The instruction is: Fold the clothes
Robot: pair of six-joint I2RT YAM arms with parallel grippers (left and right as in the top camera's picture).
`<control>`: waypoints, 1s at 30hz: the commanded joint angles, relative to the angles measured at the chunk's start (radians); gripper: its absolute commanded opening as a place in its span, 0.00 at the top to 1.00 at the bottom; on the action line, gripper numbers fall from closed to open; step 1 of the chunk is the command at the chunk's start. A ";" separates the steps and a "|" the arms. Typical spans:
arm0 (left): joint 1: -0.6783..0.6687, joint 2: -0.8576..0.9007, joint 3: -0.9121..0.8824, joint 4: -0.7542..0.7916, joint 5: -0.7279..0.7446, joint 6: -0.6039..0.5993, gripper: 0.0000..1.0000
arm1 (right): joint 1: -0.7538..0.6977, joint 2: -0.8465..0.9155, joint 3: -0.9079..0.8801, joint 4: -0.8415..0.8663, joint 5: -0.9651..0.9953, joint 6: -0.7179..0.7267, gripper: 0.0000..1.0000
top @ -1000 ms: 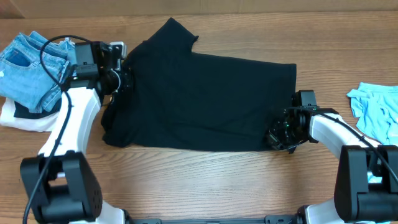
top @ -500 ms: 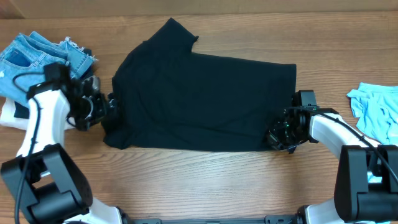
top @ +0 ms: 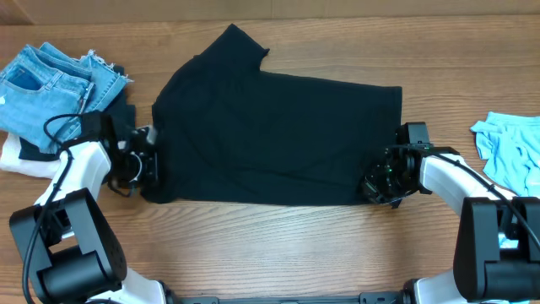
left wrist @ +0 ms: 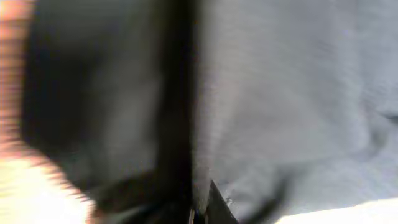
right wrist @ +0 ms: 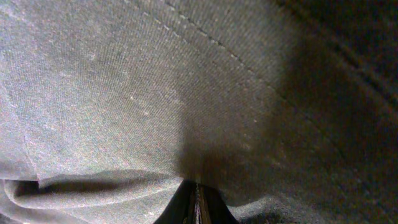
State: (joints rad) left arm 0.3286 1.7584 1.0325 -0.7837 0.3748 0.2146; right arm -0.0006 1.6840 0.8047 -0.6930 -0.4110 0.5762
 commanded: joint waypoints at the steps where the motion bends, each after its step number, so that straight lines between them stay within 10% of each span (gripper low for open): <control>1: 0.058 0.000 -0.008 0.035 -0.164 -0.141 0.96 | -0.007 0.060 -0.035 0.022 0.155 -0.003 0.95; 4: 0.094 0.000 -0.006 0.076 -0.138 -0.144 0.88 | -0.007 0.060 -0.035 0.021 0.155 -0.003 0.95; 6: 0.098 0.000 -0.006 0.106 -0.103 -0.163 0.54 | -0.007 0.060 -0.035 0.019 0.156 -0.003 0.95; 13: 0.098 0.000 -0.006 0.120 -0.041 -0.163 0.22 | -0.029 0.060 -0.035 0.009 0.158 -0.027 0.95; 20: 0.098 -0.001 0.149 -0.093 0.072 -0.123 0.23 | -0.218 -0.035 0.117 0.029 -0.029 -0.191 0.90; 25: 0.071 0.000 0.388 -0.299 0.123 -0.098 0.15 | -0.224 -0.113 0.194 0.030 0.000 -0.210 0.53; 30: -0.004 0.004 0.375 -0.303 0.187 -0.097 0.17 | -0.209 -0.004 0.194 0.199 0.016 -0.103 0.47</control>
State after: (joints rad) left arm 0.3660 1.7679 1.4071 -1.0817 0.4938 0.0994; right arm -0.2264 1.6100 0.9890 -0.5446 -0.4080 0.4084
